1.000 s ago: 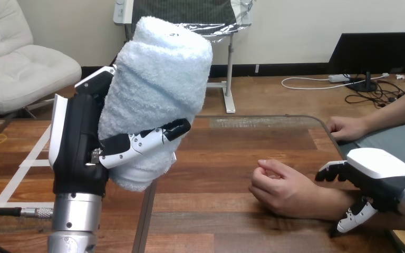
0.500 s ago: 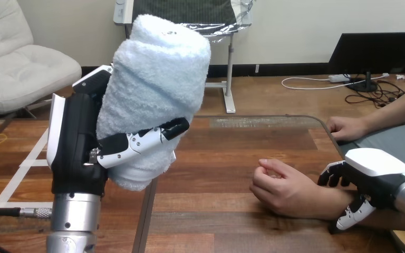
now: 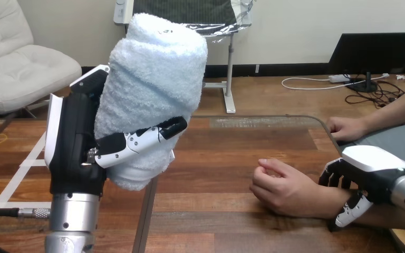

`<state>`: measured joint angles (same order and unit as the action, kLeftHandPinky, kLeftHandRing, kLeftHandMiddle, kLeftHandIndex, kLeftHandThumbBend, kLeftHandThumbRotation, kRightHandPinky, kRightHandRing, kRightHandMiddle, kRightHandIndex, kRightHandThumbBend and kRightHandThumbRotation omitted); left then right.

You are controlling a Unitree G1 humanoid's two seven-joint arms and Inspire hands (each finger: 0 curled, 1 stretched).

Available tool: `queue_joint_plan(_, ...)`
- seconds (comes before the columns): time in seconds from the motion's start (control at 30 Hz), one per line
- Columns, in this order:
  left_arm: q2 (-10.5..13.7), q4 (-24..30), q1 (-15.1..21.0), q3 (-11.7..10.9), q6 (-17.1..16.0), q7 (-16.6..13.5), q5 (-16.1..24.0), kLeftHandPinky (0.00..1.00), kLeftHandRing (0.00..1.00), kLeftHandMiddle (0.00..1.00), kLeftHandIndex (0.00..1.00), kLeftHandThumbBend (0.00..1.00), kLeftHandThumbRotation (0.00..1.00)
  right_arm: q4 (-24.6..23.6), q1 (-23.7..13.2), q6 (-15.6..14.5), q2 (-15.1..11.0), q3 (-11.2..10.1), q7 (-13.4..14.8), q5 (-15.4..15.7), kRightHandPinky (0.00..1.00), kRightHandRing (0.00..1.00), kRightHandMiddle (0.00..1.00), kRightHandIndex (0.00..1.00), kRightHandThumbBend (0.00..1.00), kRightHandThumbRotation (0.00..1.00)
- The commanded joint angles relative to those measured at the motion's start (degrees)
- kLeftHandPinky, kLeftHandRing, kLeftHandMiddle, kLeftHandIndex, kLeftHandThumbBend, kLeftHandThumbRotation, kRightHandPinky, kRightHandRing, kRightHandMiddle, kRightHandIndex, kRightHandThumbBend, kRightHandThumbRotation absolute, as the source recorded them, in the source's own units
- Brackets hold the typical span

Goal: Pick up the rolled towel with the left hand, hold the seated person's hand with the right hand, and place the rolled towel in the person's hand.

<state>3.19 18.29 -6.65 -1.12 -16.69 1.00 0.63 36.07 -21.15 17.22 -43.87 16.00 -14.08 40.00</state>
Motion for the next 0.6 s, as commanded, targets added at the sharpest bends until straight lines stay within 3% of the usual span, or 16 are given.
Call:
queue_joint_plan(0.0, 0.27, 0.50, 2.99, -0.84, -2.64, 0.11, -0.41, 0.17, 0.23, 0.29, 0.36, 0.43, 0.00, 3.14, -1.41, -0.76, 1.97, 2.46, -0.39, 0.68, 0.47, 0.63, 0.68, 0.68, 0.88, 0.16)
queue_joint_plan(0.57, 0.78, -0.50, 3.40, -1.45, -4.31, 0.11, -0.63, 0.17, 0.23, 0.29, 0.36, 0.42, 0.00, 4.52, -1.78, -2.52, 2.96, 4.34, -0.40, 0.79, 0.44, 0.57, 0.65, 0.65, 0.87, 0.16)
